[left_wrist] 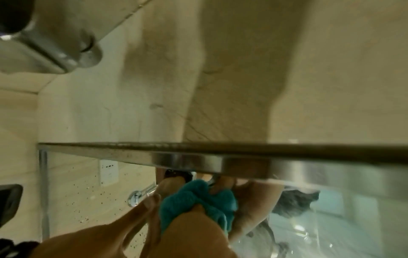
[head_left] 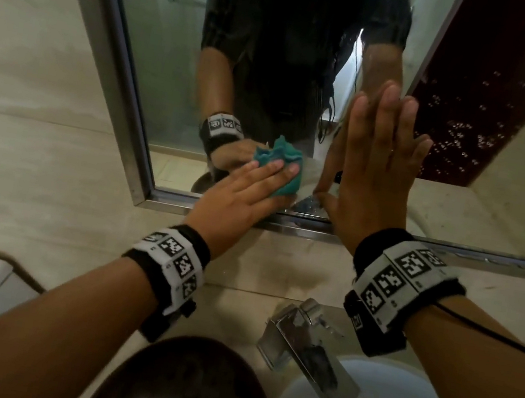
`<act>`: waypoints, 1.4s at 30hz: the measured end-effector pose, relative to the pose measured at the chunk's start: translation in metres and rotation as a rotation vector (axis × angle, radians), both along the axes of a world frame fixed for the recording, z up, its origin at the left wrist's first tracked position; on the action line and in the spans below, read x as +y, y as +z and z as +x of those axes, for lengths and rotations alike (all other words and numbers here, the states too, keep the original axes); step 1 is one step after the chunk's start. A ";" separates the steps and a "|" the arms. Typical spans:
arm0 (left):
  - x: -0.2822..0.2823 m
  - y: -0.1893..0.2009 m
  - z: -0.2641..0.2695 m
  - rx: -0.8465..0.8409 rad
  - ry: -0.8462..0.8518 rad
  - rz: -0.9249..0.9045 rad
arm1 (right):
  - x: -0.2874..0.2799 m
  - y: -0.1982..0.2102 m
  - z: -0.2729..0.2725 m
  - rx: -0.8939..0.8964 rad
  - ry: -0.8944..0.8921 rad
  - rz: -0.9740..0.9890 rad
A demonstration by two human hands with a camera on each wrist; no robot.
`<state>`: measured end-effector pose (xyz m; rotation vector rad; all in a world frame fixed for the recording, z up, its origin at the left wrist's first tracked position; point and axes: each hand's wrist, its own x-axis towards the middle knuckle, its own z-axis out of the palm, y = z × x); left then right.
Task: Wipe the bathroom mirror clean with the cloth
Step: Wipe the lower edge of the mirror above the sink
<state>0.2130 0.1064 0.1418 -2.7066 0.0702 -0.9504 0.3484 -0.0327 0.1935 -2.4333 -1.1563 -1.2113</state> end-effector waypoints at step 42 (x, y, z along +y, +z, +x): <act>-0.056 0.091 -0.075 0.146 0.006 -0.556 | -0.072 0.065 -0.063 0.841 0.424 -0.087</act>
